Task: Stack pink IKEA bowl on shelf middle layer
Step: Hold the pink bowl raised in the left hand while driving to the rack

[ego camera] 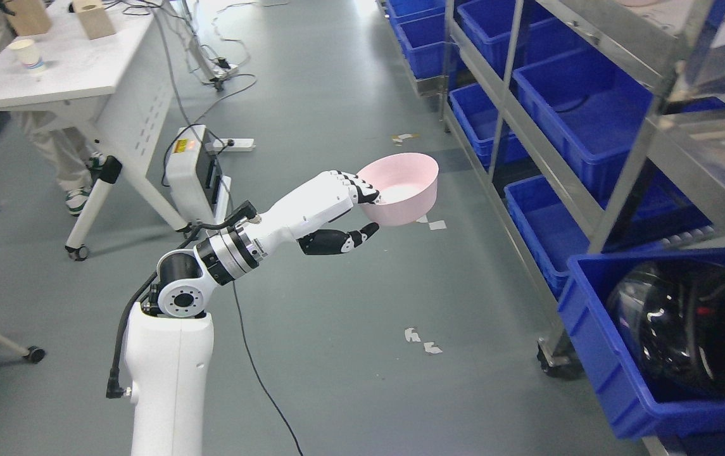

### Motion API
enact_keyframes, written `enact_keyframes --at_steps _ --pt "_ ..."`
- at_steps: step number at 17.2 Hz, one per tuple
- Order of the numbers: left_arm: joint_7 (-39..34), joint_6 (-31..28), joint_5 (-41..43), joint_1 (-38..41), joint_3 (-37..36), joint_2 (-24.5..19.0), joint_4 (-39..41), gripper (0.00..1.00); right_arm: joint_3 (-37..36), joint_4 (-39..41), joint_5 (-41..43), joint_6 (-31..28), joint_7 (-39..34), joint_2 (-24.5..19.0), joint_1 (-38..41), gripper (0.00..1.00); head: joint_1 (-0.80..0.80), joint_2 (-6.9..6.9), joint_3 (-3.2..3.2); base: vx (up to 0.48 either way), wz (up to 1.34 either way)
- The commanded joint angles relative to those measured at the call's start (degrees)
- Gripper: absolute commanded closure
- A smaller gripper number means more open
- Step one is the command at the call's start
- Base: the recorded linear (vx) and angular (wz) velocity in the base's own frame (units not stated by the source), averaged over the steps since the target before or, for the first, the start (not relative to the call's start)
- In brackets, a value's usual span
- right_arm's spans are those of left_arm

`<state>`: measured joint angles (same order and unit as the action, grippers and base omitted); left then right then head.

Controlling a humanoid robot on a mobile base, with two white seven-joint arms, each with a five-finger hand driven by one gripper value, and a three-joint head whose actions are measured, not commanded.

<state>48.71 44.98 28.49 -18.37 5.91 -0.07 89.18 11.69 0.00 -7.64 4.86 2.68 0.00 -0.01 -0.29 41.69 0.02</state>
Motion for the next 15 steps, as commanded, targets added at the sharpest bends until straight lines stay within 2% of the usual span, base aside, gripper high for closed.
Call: enact_keyframes --at_steps 1,7,15 --pt "-0.02 0.02 -0.01 0.09 -0.28 -0.93 0.2 0.9 0.0 1.0 -0.01 -0.03 -0.04 1.0 0.89 0.0 0.0 0.0 0.0 0.213 0.61" --pt "-0.02 0.02 -0.1 0.09 0.77 -0.93 0.02 0.9 0.0 1.0 0.0 -0.03 -0.04 1.0 0.89 0.0 0.0 0.0 0.0 0.257 0.42" --pt "-0.02 0.02 -0.01 0.09 0.69 -0.93 -0.24 0.9 0.0 1.0 0.0 -0.03 -0.04 1.0 0.89 0.0 0.0 0.01 0.0 0.306 0.16"
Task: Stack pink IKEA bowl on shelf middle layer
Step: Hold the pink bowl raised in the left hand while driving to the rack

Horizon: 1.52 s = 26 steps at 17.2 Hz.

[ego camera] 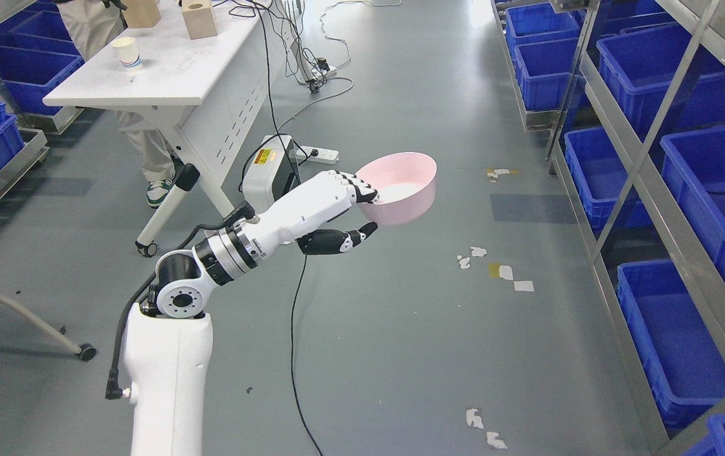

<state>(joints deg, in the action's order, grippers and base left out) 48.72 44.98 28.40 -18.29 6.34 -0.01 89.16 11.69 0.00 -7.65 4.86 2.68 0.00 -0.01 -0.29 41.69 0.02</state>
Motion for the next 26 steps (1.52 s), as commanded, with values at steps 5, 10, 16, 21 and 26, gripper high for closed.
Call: enact_keyframes --at_steps 5,10,16,21,26 --pt "-0.11 0.02 0.08 0.01 0.07 -0.99 -0.3 0.9 0.0 1.0 0.0 -0.02 -0.04 1.0 0.88 0.0 0.0 0.0 0.0 0.343 0.05" --pt "-0.11 0.02 0.08 0.01 -0.19 -0.99 -0.56 0.9 0.0 1.0 0.0 -0.02 -0.04 1.0 0.88 0.0 0.0 0.0 0.0 0.348 0.08" --pt "-0.2 0.02 0.16 0.01 -0.1 -0.99 -0.83 0.9 0.0 1.0 0.0 -0.02 -0.04 1.0 0.88 0.0 0.0 0.0 0.0 0.336 0.06" --pt "-0.2 0.02 0.16 0.01 -0.1 -0.99 -0.83 0.9 0.0 1.0 0.0 -0.02 -0.04 1.0 0.88 0.0 0.0 0.0 0.0 0.331 -0.15" --pt "-0.2 0.02 0.16 0.09 -0.28 -0.99 -1.26 0.9 0.0 1.0 0.0 -0.02 -0.04 1.0 0.88 0.0 0.0 0.0 0.0 0.309 -0.14"
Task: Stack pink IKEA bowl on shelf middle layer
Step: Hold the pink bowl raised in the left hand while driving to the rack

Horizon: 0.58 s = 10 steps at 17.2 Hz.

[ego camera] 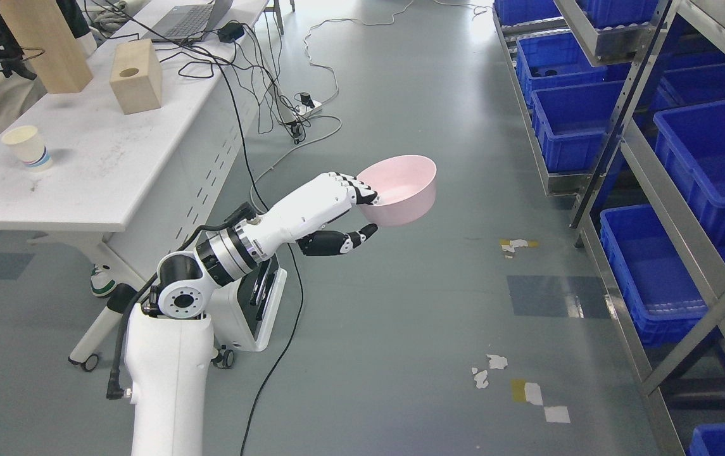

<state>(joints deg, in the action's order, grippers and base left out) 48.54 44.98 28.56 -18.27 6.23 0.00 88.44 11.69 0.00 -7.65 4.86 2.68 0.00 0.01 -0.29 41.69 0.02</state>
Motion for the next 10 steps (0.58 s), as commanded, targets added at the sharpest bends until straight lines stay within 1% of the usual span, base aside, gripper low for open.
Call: enact_keyframes --at_steps 1,10 --pt "-0.02 0.02 0.01 0.26 -0.42 -1.0 -0.55 0.9 0.0 1.0 0.01 -0.03 -0.04 1.0 0.87 0.0 0.0 0.0 0.0 0.326 -0.06" --pt "-0.02 0.02 0.01 0.26 -2.1 -1.0 -0.47 0.9 0.0 1.0 0.01 -0.03 -0.04 1.0 0.87 0.0 0.0 0.0 0.0 0.304 0.0"
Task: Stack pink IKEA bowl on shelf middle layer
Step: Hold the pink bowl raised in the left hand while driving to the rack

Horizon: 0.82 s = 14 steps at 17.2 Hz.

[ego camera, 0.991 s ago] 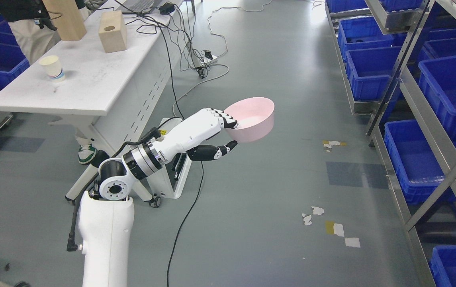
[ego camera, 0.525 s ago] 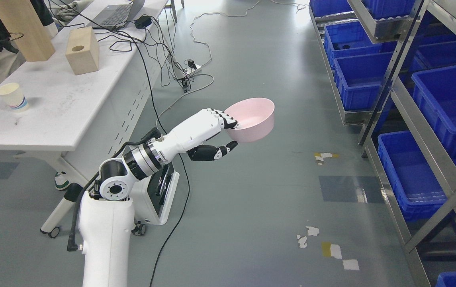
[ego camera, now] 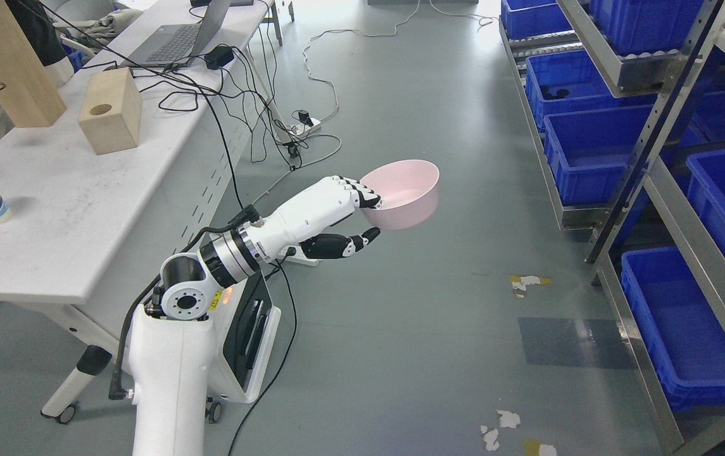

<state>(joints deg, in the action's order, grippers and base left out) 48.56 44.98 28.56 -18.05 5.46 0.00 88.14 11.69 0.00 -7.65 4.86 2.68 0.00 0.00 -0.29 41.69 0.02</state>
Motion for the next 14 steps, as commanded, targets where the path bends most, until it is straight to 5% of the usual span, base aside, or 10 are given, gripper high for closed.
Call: enact_keyframes --at_steps 1,8,14 --pt "-0.05 0.02 -0.09 0.04 -1.33 -1.0 -0.24 0.9 0.0 1.0 0.01 -0.03 -0.04 1.0 0.88 0.0 0.0 0.0 0.0 0.264 0.09" --pt "-0.58 0.02 0.0 1.18 -3.26 -1.0 -0.86 0.89 0.0 1.0 0.01 -0.03 -0.04 1.0 0.88 0.0 0.0 0.01 0.0 0.198 -0.08" --pt "-0.4 0.02 -0.09 3.8 -6.85 -1.0 -0.77 0.89 0.0 1.0 0.01 -0.03 -0.04 1.0 0.88 0.0 0.0 0.01 0.0 0.12 -0.85"
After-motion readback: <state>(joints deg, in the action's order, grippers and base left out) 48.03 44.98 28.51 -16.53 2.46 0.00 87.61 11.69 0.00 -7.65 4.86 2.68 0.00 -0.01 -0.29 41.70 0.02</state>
